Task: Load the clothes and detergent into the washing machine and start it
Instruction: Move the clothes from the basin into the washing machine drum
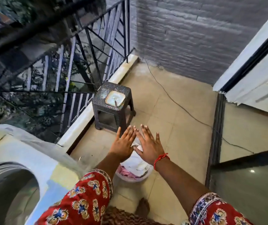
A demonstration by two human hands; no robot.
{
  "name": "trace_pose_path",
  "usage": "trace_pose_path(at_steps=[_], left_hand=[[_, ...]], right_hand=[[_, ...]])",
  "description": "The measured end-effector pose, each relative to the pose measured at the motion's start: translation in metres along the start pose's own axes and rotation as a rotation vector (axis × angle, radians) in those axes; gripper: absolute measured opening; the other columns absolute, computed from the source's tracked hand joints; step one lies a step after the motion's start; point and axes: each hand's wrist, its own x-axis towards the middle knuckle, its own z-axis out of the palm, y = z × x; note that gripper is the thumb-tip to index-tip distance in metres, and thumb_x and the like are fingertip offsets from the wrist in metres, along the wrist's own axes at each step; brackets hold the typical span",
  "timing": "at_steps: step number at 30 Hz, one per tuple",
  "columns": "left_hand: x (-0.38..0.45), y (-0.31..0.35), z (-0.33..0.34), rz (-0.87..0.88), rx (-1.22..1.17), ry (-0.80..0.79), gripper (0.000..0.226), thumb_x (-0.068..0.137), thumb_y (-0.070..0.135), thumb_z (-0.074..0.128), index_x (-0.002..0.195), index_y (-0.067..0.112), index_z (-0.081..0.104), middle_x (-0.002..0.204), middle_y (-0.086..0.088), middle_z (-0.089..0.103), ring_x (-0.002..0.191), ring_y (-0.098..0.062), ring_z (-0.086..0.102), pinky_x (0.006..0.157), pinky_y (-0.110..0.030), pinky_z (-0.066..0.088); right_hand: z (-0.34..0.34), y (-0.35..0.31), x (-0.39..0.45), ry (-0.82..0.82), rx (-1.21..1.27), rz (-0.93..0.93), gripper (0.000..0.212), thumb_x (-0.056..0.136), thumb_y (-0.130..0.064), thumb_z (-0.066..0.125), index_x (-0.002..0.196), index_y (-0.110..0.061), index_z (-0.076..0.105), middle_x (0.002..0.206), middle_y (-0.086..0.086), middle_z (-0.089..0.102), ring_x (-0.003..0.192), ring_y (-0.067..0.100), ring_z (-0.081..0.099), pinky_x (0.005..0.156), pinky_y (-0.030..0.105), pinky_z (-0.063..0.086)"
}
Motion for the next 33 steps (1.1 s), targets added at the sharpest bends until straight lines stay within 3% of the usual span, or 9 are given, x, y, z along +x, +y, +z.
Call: trace_pose_path(at_steps=[4,7,12,18,22,25,28,31,33], left_hand=[[0.018,0.011,0.045,-0.008,-0.068,-0.100,0.075,0.085,0.054,0.042,0.147,0.013,0.032,0.154,-0.007,0.032,0.144,-0.024,0.025,0.110,-0.055,0.015],[0.038,0.015,0.082,-0.037,-0.115,-0.163,0.073,0.087,0.056,0.034,0.147,0.014,0.031,0.155,-0.007,0.031,0.143,-0.026,0.029,0.114,-0.055,0.013],[0.070,0.012,0.156,-0.108,-0.111,-0.141,0.072,0.097,0.054,0.025,0.152,0.022,-0.009,0.157,0.001,-0.016,0.145,-0.021,-0.017,0.112,-0.051,-0.018],[0.106,0.009,0.263,-0.132,-0.194,-0.252,0.094,0.084,0.071,0.039,0.151,0.026,-0.008,0.162,0.000,-0.004,0.149,-0.026,-0.002,0.117,-0.057,-0.002],[0.119,0.013,0.336,-0.091,-0.232,-0.307,0.118,0.063,0.088,0.043,0.153,0.025,-0.001,0.162,-0.001,-0.001,0.149,-0.028,0.004,0.115,-0.062,0.004],[0.126,0.016,0.388,-0.100,-0.249,-0.341,0.131,0.055,0.085,0.056,0.151,0.023,-0.009,0.161,-0.002,-0.007,0.148,-0.030,-0.005,0.112,-0.064,0.011],[0.137,0.022,0.428,-0.135,-0.209,-0.361,0.134,0.059,0.086,0.053,0.144,0.023,-0.028,0.158,-0.004,-0.023,0.145,-0.034,-0.020,0.110,-0.068,0.005],[0.155,0.023,0.455,-0.159,-0.242,-0.379,0.133,0.059,0.084,0.055,0.148,0.023,-0.022,0.159,-0.005,-0.022,0.145,-0.035,-0.018,0.107,-0.069,0.014],[0.165,0.022,0.468,-0.170,-0.286,-0.373,0.130,0.057,0.077,0.065,0.152,0.023,-0.004,0.162,-0.005,-0.004,0.147,-0.036,-0.003,0.103,-0.067,0.029]], right_hand=[[0.041,0.024,0.011,-0.083,0.013,0.010,0.075,0.091,-0.056,0.042,0.152,-0.030,0.007,0.162,0.006,0.005,0.149,0.024,0.004,0.112,0.063,0.017],[0.078,0.035,0.024,-0.126,-0.006,-0.002,0.069,0.091,-0.052,0.045,0.151,-0.026,0.023,0.160,0.008,0.017,0.147,0.026,0.018,0.106,0.064,0.031],[0.145,0.056,0.058,-0.150,-0.035,0.032,0.073,0.087,-0.057,0.051,0.149,-0.025,0.030,0.156,0.009,0.030,0.142,0.027,0.033,0.098,0.060,0.041],[0.252,0.082,0.092,-0.243,0.010,0.029,0.092,0.077,-0.074,0.049,0.150,-0.027,0.020,0.159,0.010,0.023,0.144,0.031,0.028,0.100,0.066,0.034],[0.329,0.096,0.104,-0.378,0.009,0.055,0.123,0.058,-0.082,0.062,0.151,-0.033,-0.003,0.162,0.008,-0.007,0.149,0.033,0.000,0.101,0.073,0.027],[0.383,0.101,0.112,-0.424,-0.011,0.079,0.130,0.056,-0.081,0.064,0.148,-0.037,-0.016,0.158,0.005,-0.025,0.146,0.035,-0.015,0.101,0.077,0.021],[0.429,0.101,0.122,-0.440,-0.026,0.115,0.137,0.056,-0.079,0.065,0.140,-0.035,-0.034,0.155,0.009,-0.033,0.143,0.039,-0.024,0.101,0.078,0.018],[0.462,0.105,0.134,-0.453,0.013,0.170,0.140,0.059,-0.074,0.068,0.134,-0.034,-0.043,0.155,0.011,-0.032,0.143,0.039,-0.023,0.103,0.076,0.019],[0.474,0.107,0.143,-0.475,0.043,0.200,0.136,0.062,-0.066,0.072,0.142,-0.032,-0.032,0.159,0.010,-0.021,0.146,0.038,-0.011,0.103,0.072,0.027]])
